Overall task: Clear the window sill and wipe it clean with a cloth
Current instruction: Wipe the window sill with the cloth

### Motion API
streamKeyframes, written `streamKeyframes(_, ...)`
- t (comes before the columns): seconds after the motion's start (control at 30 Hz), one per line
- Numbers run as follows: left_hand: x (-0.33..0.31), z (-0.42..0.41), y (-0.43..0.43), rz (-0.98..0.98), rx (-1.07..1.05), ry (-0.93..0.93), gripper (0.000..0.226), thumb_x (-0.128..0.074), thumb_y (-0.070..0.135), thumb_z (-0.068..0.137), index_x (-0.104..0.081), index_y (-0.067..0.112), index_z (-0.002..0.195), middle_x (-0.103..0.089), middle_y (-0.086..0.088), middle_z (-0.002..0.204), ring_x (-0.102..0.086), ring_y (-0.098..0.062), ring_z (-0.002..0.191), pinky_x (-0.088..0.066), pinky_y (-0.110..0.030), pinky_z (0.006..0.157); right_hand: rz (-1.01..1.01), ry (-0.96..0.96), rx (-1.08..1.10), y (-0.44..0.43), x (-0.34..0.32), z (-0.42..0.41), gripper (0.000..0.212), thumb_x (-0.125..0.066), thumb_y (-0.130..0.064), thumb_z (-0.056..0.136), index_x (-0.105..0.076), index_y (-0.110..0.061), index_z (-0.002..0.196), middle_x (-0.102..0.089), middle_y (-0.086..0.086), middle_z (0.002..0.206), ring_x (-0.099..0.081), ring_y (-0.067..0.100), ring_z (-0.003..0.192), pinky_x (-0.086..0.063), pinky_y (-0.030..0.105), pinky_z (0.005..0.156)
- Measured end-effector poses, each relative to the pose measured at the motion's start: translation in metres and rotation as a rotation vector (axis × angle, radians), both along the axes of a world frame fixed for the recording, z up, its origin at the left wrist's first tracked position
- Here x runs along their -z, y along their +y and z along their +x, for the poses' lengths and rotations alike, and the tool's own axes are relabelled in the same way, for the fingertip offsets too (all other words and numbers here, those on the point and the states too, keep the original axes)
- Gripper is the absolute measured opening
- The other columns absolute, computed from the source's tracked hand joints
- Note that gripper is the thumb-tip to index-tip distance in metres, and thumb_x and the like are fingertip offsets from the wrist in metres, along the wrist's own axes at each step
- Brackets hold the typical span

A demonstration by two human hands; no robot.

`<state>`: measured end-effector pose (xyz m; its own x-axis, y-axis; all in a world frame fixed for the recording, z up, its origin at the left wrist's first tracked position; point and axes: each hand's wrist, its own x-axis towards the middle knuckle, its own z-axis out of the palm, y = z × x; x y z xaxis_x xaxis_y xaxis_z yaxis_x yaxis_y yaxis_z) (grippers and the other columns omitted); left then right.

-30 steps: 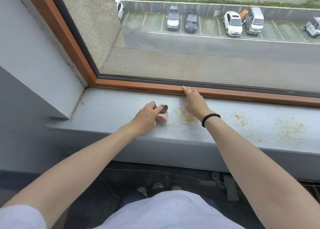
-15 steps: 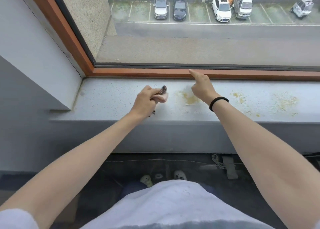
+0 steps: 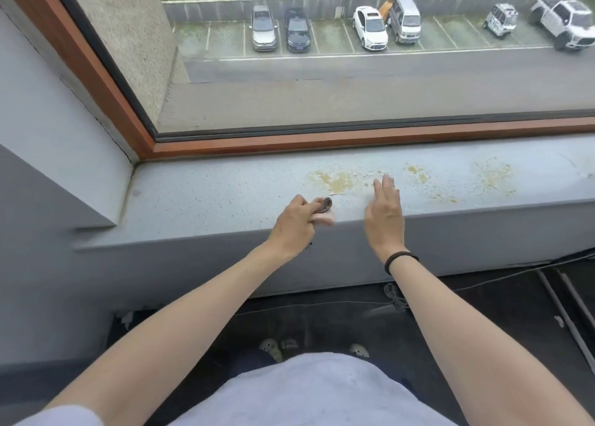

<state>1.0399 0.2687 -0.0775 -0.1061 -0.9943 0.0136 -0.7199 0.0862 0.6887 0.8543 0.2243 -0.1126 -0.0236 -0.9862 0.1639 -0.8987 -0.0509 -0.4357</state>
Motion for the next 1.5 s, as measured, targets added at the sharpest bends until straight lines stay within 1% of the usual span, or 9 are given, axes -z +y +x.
streamKeyframes(0.1,-0.018,0.014,-0.015,-0.146,-0.231,0.139,0.031,-0.051,-0.001,0.091,-0.069,0.015,0.111,-0.044,-0.003,0.093,-0.048,-0.012,0.080,-0.036,-0.005,0.077,-0.020,0.038,-0.034,0.007,0.001,-0.013,0.048,-0.032,-0.006,0.098,-0.025,0.000,0.146,-0.015,0.016,0.156,-0.008,0.023,0.146,-0.002,0.030,0.119)
streamKeyframes(0.23,-0.008,0.048,-0.032,-0.059,-0.526,-0.024,0.040,-0.039,0.000,0.093,-0.068,0.022,0.110,-0.044,-0.001,0.100,-0.052,-0.020,0.091,-0.043,-0.024,0.088,-0.042,0.019,0.027,0.016,0.001,-0.041,0.045,-0.036,-0.007,0.098,-0.033,0.001,0.142,-0.027,0.018,0.151,-0.020,0.028,0.142,-0.013,0.033,0.119)
streamKeyframes(0.33,0.013,0.015,-0.017,-0.074,-0.509,-0.211,0.043,-0.037,-0.002,0.091,-0.054,0.015,0.127,-0.048,-0.009,0.103,-0.051,-0.026,0.094,-0.045,-0.031,0.079,-0.148,0.004,0.140,0.020,-0.002,-0.057,0.027,-0.046,-0.010,0.095,-0.057,-0.002,0.118,-0.056,0.015,0.112,-0.048,0.029,0.106,-0.041,0.037,0.093)
streamKeyframes(0.53,0.013,-0.082,-0.007,-0.061,-0.250,-0.004,0.037,-0.044,0.002,0.095,-0.058,0.017,0.126,-0.044,-0.001,0.093,-0.051,-0.016,0.087,-0.042,-0.019,0.070,0.050,-0.139,0.198,0.026,-0.011,-0.068,0.049,-0.036,-0.030,0.100,-0.038,-0.011,0.054,-0.044,0.002,0.049,-0.046,0.024,0.053,-0.028,0.030,0.053)
streamKeyframes(0.67,-0.007,-0.049,-0.010,-0.087,-0.323,0.125,0.032,-0.047,0.003,0.092,-0.071,0.019,0.105,-0.057,-0.008,0.091,-0.053,-0.019,0.084,-0.034,-0.016,0.066,0.219,-0.436,0.435,0.029,0.001,-0.058,0.064,-0.023,-0.045,0.096,-0.062,-0.004,0.065,-0.064,0.009,0.063,-0.059,0.027,0.065,-0.050,0.037,0.065)
streamKeyframes(0.83,-0.002,0.023,-0.021,-0.027,-0.631,-0.119,0.036,-0.038,0.007,0.094,-0.065,0.022,0.112,-0.060,-0.010,0.109,-0.055,-0.026,0.094,-0.044,-0.032,0.079,0.355,-0.735,0.643,0.021,-0.002,-0.050,0.060,-0.021,-0.042,0.100,-0.060,0.000,0.085,-0.062,0.015,0.091,-0.053,0.028,0.085,-0.043,0.038,0.077)
streamKeyframes(1.07,0.007,-0.030,-0.012,-0.065,-0.138,-0.357,0.046,-0.038,-0.004,0.092,-0.046,0.012,0.134,-0.049,-0.010,0.100,-0.051,-0.022,0.081,-0.045,-0.028,0.072,0.376,-1.054,0.766,0.012,0.001,-0.040,0.046,-0.033,-0.040,0.099,-0.058,-0.003,0.086,-0.063,0.013,0.085,-0.061,0.032,0.088,-0.050,0.046,0.086)
streamKeyframes(1.2,-0.004,0.024,-0.049,0.008,-0.243,-0.536,0.035,-0.040,0.003,0.092,-0.054,0.008,0.124,-0.047,-0.016,0.101,-0.052,-0.033,0.093,-0.042,-0.036,0.075,0.373,-1.151,0.791,0.010,0.000,-0.038,0.037,-0.045,-0.035,0.097,-0.056,-0.008,0.074,-0.061,0.007,0.070,-0.061,0.026,0.079,-0.051,0.041,0.081)
streamKeyframes(1.5,0.002,0.010,-0.043,-0.029,0.071,-0.425,0.038,-0.043,-0.005,0.088,-0.061,0.007,0.120,-0.044,-0.012,0.092,-0.042,-0.021,0.076,-0.035,-0.026,0.065,0.409,-1.301,0.929,0.000,-0.001,-0.028,0.023,-0.043,-0.032,0.099,-0.047,-0.009,0.096,-0.055,0.000,0.072,-0.060,0.024,0.084,-0.040,0.032,0.074)
